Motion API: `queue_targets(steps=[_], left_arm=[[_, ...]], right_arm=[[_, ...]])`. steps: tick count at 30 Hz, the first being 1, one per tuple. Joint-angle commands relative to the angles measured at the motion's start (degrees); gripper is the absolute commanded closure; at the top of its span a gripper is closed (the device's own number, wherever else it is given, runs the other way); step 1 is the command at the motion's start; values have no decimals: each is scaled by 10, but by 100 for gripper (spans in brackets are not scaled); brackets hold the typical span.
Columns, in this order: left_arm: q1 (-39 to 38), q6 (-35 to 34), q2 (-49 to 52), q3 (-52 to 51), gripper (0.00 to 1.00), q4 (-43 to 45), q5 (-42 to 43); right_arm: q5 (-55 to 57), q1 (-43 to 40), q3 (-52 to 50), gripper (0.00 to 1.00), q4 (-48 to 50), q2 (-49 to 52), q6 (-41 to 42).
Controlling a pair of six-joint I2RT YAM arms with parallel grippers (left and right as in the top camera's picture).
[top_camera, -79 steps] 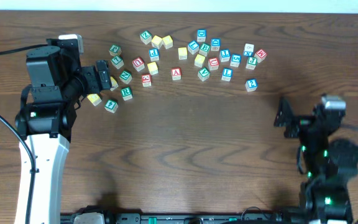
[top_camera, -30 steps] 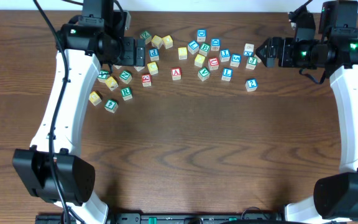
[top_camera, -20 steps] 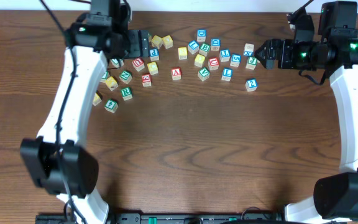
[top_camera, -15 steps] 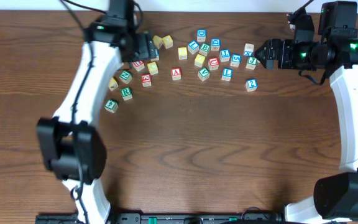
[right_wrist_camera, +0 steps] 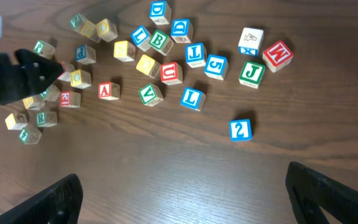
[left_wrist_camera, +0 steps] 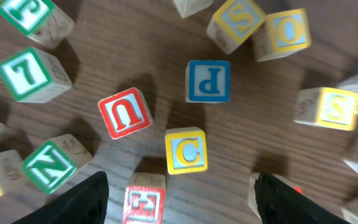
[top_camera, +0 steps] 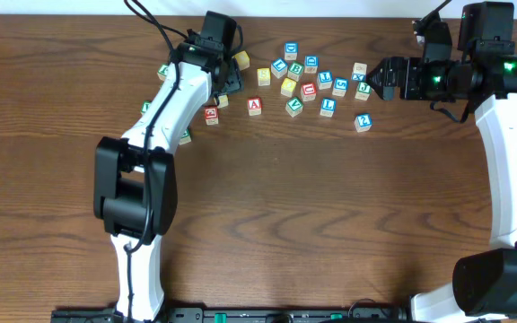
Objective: Spell out CORL
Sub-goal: 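Move the left gripper over the yellow-faced C block, then lower the left gripper and close it on the yellow C block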
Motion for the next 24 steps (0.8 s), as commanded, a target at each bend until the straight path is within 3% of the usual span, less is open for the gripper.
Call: queue_targets(steps=[1,8,15,24], left_arm=[[0,-19,27,9,27,6,-16],[0,-21,50,9,29,40,-15],[-2,-26,55,9,38,61,-15],[-5,-30,91,9,40,63,-16]], right_arm=[[-6,7,13,1,-5,-1,-2],[-6,7,13,1,-7,-1,-2],[-3,7,12,1,-9,-1,-2],[-3,7,12,1,-9,-1,-2]])
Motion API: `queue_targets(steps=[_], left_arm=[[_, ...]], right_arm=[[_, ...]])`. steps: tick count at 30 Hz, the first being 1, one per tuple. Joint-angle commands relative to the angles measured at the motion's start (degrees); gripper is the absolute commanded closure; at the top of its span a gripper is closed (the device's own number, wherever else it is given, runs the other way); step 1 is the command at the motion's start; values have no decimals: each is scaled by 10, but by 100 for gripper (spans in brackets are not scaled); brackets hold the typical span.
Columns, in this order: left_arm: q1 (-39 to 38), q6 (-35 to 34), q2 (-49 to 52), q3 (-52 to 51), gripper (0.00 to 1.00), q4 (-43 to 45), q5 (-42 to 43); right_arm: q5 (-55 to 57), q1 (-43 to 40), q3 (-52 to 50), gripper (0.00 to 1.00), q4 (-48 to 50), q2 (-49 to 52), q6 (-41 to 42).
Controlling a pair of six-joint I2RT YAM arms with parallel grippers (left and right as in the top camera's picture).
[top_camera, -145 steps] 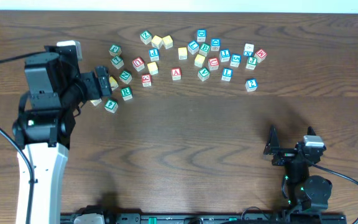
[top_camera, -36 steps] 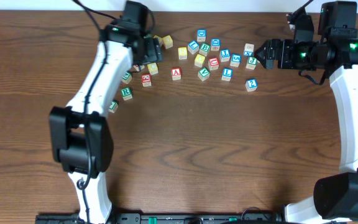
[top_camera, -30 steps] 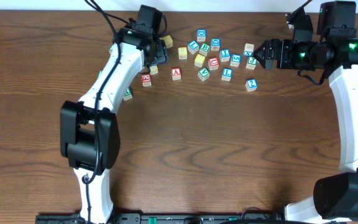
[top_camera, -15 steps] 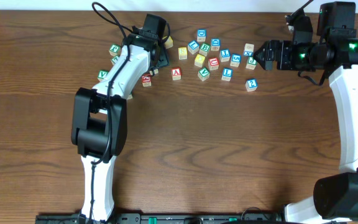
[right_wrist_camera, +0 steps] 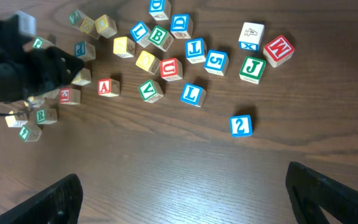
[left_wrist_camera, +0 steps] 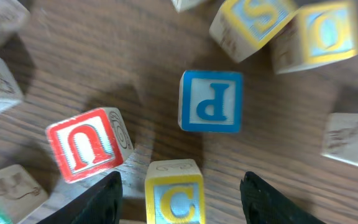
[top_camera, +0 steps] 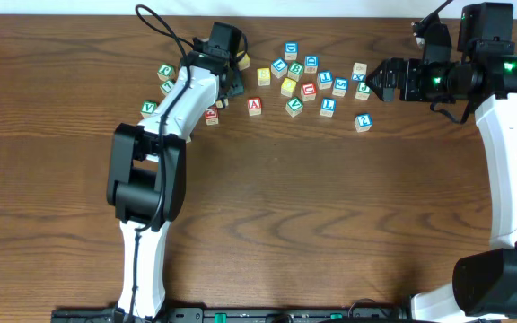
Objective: Spell out CORL
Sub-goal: 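Lower the left gripper and close it on the yellow C block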
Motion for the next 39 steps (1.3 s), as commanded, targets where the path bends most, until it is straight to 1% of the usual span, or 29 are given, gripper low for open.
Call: queue_targets(steps=[1,3,4,7,9,20,29,35,39], left_arm=[[-3,-10,25,9,40,0,-8],[-3,-12,28,9,41,0,-8],[-3,-11,28,9,44,1,-8],[-3,-12,28,9,48,4,-8],[-3,-12,28,9,53,5,-8],[-2,-9,28,9,64,12,-8],[-2,25,26,9,71,11,-8],[-2,37,3,9,71,5,-8],[-3,60,-26,9,71,-2,-8]], right_arm=[[-3,7,12,1,-1,-1,-2],[-3,7,12,1,-1,-1,-2],[-3,7,12,1,-1,-1,-2],[-3,7,12,1,-1,-1,-2],[-3,7,12,1,-1,-1,-2],[1,7,12,1,-1,-1,-2],[1,7,12,1,-1,-1,-2],[1,7,12,1,-1,-1,-2],[1,7,12,1,-1,-1,-3]])
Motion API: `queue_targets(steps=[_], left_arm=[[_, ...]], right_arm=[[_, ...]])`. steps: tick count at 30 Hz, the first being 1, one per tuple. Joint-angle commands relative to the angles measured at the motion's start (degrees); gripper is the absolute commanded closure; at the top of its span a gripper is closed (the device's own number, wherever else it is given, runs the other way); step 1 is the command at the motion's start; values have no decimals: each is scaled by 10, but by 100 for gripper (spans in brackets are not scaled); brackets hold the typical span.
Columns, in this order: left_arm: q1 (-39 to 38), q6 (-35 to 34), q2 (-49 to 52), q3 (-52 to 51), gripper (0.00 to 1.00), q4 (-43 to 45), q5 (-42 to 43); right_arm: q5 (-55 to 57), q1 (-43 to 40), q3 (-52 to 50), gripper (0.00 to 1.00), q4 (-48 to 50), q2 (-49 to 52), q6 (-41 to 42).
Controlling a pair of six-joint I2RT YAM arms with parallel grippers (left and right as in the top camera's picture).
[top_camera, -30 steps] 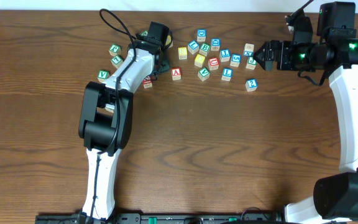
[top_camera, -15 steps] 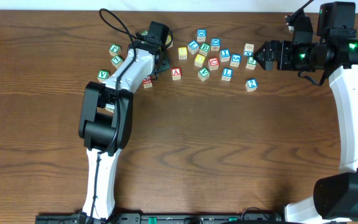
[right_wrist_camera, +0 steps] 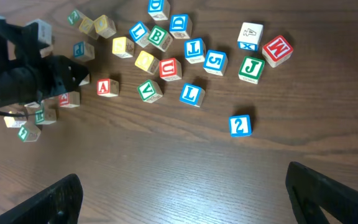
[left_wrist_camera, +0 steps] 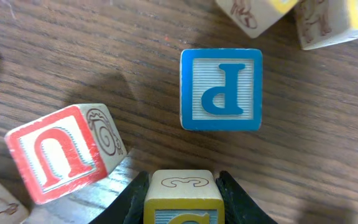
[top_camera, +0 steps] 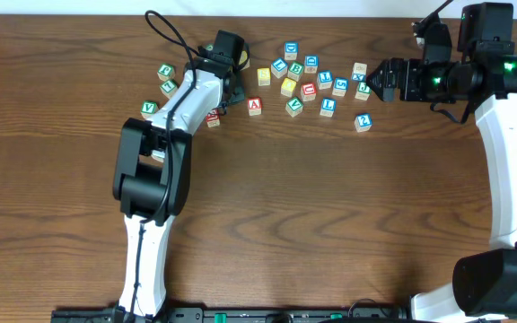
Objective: Spell out CORL
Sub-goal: 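Lower the left gripper and close it on the yellow C block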
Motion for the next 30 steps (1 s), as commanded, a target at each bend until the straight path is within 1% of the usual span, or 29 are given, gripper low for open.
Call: queue_targets(steps=[1,7,14,19,25,30], left_arm=[[-2,32,-56,9,71,-10,-8],[-2,55,-111,9,71,-59,-7],[-4,63,-169,9,71,-172,12],[-16,83,-175,9,72,-243,43],[-45,85,-175,-5,71,-316,43],[-66,85,-175,-40,71,-318,44]], right_arm=[[-1,7,12,1,-1,-1,-3],[12,7,12,1,-2,-1,-3],[12,7,12,1,-3,-1,-3],[12,7,12,1,-3,-1,-3],[20,7,12,1,-3,-1,-3],[29,7,12,1,-3,-1,-3]])
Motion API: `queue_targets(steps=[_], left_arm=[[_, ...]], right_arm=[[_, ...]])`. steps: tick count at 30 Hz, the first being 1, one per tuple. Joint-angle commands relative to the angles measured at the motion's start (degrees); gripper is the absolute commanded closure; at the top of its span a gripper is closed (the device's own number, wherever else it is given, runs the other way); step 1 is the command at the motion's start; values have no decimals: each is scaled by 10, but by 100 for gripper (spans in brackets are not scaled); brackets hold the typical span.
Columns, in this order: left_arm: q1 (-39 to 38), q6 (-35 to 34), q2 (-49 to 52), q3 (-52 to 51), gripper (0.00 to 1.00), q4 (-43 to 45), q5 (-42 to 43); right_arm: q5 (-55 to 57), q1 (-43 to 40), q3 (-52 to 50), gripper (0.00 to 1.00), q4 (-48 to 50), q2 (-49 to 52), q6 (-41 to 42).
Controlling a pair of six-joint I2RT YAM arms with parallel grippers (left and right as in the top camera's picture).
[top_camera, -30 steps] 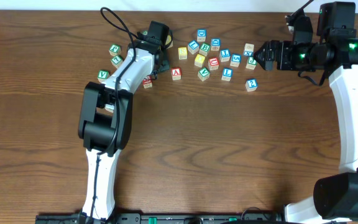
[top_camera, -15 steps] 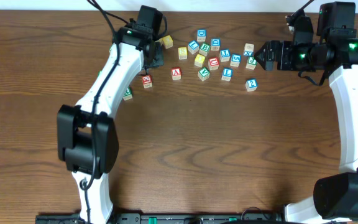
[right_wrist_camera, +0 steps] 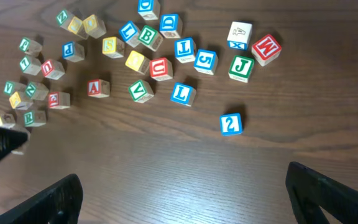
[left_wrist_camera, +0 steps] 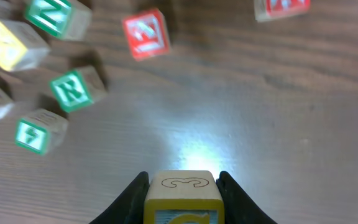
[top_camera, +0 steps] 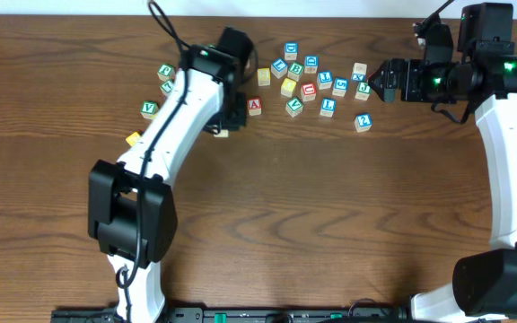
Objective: Spell out CORL
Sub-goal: 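Lower the left gripper and close it on the yellow C block, then carry the C block toward the open table area and set it down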
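My left gripper (left_wrist_camera: 182,214) is shut on a yellow C block (left_wrist_camera: 182,190) and holds it above bare wood, just in front of the left cluster; overhead, the left gripper (top_camera: 226,124) sits near a red A block (top_camera: 255,105). A green R block (left_wrist_camera: 72,89) lies below to the left. A yellow O block (right_wrist_camera: 94,25), a blue L block (right_wrist_camera: 181,93) and a red U block (right_wrist_camera: 160,68) lie among the scattered blocks. My right gripper (right_wrist_camera: 191,205) stands open and empty; overhead, the right gripper (top_camera: 380,79) hovers at the right end of the blocks.
Several more letter and number blocks are strewn along the far side of the table (top_camera: 330,224), among them a blue 2 (right_wrist_camera: 230,124), a green J (right_wrist_camera: 241,67) and a red M (right_wrist_camera: 265,48). A yellow block (top_camera: 133,139) lies apart at the left.
My left gripper, shut on the C block down among the left cluster, now holds it raised and nearer the table's front. The right arm has not moved.
My left gripper hung open above the C block beside the blue P and red U. Then it was lower, its fingers on either side of the block. Then it was shut on the block, and now the block is clear of the cluster.
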Motion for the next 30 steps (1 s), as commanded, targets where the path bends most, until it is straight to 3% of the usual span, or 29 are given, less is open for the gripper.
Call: queue_targets(steps=[1,11,30], left_arm=[[-16,8,-3,-36,71,3,5],[-26,7,-3,-129,71,99,58],[-33,8,-3,-220,71,260,61]], right_arm=[[9,7,12,1,-1,-1,-3],[9,7,12,1,-1,-1,-7],[35,6,12,1,-2,-1,-7]])
